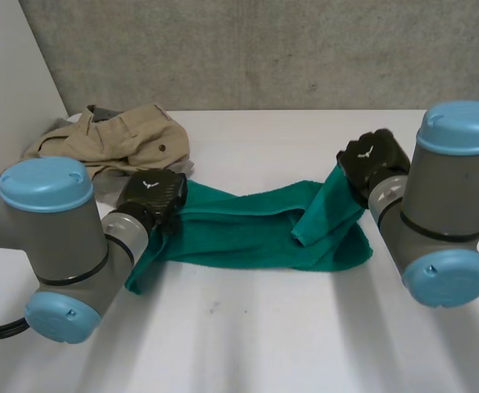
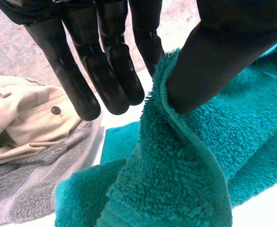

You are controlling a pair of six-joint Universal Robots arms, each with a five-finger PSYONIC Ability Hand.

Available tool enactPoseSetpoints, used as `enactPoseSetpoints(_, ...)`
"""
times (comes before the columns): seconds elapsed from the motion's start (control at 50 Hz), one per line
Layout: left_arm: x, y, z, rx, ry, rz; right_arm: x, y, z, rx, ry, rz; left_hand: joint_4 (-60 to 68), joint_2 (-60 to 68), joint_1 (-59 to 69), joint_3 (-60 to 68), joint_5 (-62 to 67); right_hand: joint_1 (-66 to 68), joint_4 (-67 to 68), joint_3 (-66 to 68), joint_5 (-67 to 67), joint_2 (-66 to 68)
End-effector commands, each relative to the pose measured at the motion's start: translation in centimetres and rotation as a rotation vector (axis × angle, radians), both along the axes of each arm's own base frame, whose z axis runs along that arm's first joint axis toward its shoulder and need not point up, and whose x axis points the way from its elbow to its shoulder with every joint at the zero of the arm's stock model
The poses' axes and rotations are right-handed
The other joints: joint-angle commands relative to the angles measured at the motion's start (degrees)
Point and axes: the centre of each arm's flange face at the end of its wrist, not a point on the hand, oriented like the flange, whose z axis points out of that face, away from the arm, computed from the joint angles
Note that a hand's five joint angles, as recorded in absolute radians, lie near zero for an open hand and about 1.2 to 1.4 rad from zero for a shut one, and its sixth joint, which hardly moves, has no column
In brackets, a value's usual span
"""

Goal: Fold the laundry.

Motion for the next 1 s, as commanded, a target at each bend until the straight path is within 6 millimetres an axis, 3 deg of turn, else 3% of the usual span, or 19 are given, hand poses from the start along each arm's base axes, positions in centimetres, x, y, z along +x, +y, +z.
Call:
enactPoseSetpoints(0.02, 0.6, -0.2, -0.2, 0.011, -0.005, 0.015, -0.1, -0.9, 2.8, -0.054, -0.068, 0.015, 11.32, 11.35, 14.38, 11.7, 14.59, -24.78, -31.45, -31.48, -30.11, -31.87)
enactPoseSetpoints(0.08, 0.6, -0.1, -0.1, 0.011, -0.004, 0.012, 0.2, -0.3, 2.5, -0.026, -0.066, 0.072, 11.32, 11.35, 14.38, 11.7, 14.59, -24.78, -31.46, -31.49, -30.12, -31.88)
enactPoseSetpoints(0.24, 0.7, -0.1, -0.1, 0.011, -0.004, 0.013, 1.4, 1.8, -0.9, 0.109, -0.036, 0.225, 11.32, 11.35, 14.38, 11.7, 14.59, -22.44, -29.11, -29.14, -27.77, -29.53)
enactPoseSetpoints(0.6, 1.9, -1.2, -0.3, 0.018, -0.007, 0.055, 3.7, -1.6, -7.1, 0.169, 0.029, 0.23, 11.32, 11.35, 14.38, 11.7, 14.59, -7.97, -14.65, -14.68, -13.3, -15.07)
enactPoseSetpoints(0.68, 1.8, -1.1, -0.3, 0.018, -0.008, 0.055, 4.1, -2.4, -8.2, 0.163, 0.025, 0.225, 11.32, 11.35, 14.38, 11.7, 14.59, 8.13, 1.46, 1.43, 2.8, 1.04)
enactPoseSetpoints(0.7, 1.8, -1.1, -0.4, 0.02, -0.008, 0.055, 4.1, -2.8, -8.3, 0.15, 0.023, 0.213, 11.32, 11.35, 14.38, 11.7, 14.59, 18.84, 12.17, 12.14, 13.51, 11.75)
enactPoseSetpoints(0.76, 1.8, -1.1, -0.3, 0.021, -0.009, 0.055, 4.2, -3.2, -7.9, 0.124, 0.02, 0.197, 11.32, 11.35, 14.38, 11.7, 14.59, 38.53, 31.86, 31.83, 33.2, 31.43)
enactPoseSetpoints(0.84, 1.9, -1.0, 0.0, 0.022, -0.011, 0.054, 3.9, -3.6, -6.3, 0.084, -0.001, 0.16, 11.32, 11.35, 14.38, 11.7, 14.59, 38.57, 31.9, 31.87, 33.24, 31.48)
enactPoseSetpoints(0.92, 2.1, -0.7, 2.0, 0.0, 0.0, 0.054, 3.0, -3.4, -1.3, 0.01, -0.07, 0.134, 11.32, 11.35, 14.38, 11.7, 14.59, 38.57, 31.9, 31.87, 33.24, 31.48)
enactPoseSetpoints(0.94, 2.1, -0.6, 2.4, -0.007, 0.004, 0.054, 2.3, -3.2, 0.9, -0.018, -0.096, 0.121, 11.32, 11.35, 14.38, 11.7, 14.59, 38.57, 31.9, 31.87, 33.24, 31.48)
enactPoseSetpoints(1.0, 2.3, -0.2, 3.8, -0.028, 0.013, 0.052, 0.4, -2.7, 3.4, -0.013, -0.094, 0.087, 11.32, 11.35, 14.38, 11.7, 14.59, 38.57, 31.9, 31.87, 33.24, 31.48)
